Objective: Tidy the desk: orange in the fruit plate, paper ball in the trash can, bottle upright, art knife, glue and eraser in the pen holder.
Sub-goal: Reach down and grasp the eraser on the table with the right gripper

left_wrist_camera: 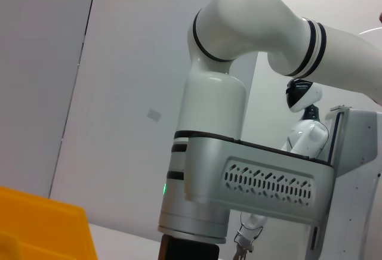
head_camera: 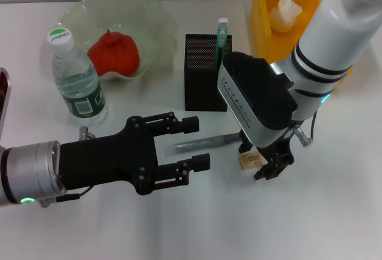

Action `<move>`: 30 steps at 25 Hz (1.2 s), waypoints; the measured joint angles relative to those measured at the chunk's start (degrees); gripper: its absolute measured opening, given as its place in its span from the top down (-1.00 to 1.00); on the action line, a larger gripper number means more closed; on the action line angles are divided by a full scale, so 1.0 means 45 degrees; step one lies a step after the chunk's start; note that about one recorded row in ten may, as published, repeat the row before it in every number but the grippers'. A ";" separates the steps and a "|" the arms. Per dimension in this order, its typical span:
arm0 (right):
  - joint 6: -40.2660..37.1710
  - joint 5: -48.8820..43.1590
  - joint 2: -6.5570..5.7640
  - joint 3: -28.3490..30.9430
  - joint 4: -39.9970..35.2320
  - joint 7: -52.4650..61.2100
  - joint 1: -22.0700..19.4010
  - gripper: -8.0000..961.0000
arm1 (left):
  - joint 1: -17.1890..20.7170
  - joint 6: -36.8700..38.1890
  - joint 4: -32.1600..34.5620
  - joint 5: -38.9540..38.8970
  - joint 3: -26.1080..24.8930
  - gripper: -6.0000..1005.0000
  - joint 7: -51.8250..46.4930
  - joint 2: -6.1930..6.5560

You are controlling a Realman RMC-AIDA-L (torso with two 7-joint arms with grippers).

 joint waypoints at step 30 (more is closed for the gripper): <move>0.0366 -0.0040 0.0020 -0.0477 0.0080 0.0016 -0.0087 0.30 | -0.0069 -0.0100 -0.0020 -0.0039 0.0001 -0.32 0.0024 -0.0009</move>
